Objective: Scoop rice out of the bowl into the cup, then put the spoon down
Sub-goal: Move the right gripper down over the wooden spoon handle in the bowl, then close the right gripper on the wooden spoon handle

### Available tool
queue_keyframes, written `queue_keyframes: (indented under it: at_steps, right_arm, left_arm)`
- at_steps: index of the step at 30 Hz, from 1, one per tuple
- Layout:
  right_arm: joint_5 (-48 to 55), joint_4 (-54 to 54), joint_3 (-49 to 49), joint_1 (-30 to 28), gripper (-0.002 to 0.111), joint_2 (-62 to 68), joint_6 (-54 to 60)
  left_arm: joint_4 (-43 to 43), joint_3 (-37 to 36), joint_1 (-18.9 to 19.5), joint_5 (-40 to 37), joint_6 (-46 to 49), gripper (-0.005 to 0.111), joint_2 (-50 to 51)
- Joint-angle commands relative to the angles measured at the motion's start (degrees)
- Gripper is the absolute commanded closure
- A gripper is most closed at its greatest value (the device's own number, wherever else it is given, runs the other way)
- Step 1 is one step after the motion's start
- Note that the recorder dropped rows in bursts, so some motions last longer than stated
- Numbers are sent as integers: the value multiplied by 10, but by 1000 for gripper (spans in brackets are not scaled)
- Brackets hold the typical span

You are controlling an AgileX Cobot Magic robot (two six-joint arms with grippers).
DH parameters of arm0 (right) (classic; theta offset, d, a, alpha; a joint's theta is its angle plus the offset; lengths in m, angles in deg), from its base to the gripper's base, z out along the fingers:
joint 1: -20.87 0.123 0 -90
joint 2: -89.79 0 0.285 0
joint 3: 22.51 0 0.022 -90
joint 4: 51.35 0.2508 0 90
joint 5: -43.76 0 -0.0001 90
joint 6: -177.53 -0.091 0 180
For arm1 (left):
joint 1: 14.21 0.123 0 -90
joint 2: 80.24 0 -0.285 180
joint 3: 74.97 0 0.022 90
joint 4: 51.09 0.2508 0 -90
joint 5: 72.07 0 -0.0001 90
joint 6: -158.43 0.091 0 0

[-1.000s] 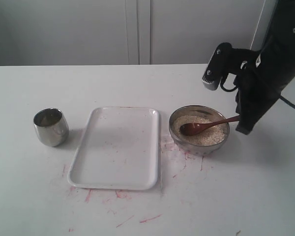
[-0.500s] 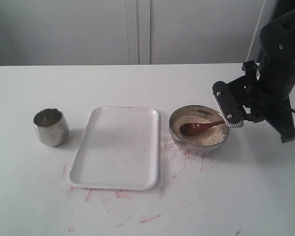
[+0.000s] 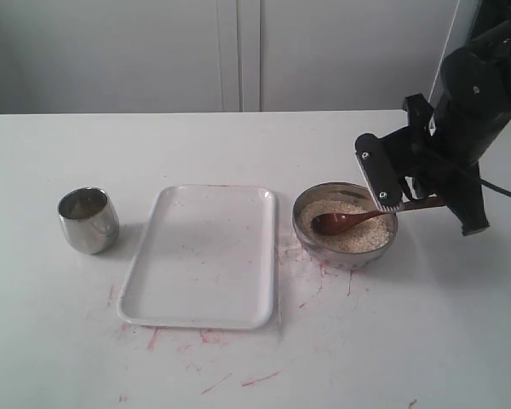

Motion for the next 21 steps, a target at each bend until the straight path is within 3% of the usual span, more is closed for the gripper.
queue_keyframes:
  at_steps: [1, 2, 4, 21]
  right_arm:
    - [-6, 3, 2, -5, 77, 0, -3]
    - [-6, 3, 2, -5, 67, 0, -3]
    - [-6, 3, 2, -5, 63, 3, 12]
    - [-29, -2, 2, -5, 63, 37, 16]
  left_arm:
    - [0, -5, -1, -19, -3, 92, -2]
    - [0, -5, -1, -19, -3, 92, -2]
    - [0, -5, -1, -19, -3, 92, -2]
    - [0, -5, -1, -19, -3, 92, -2]
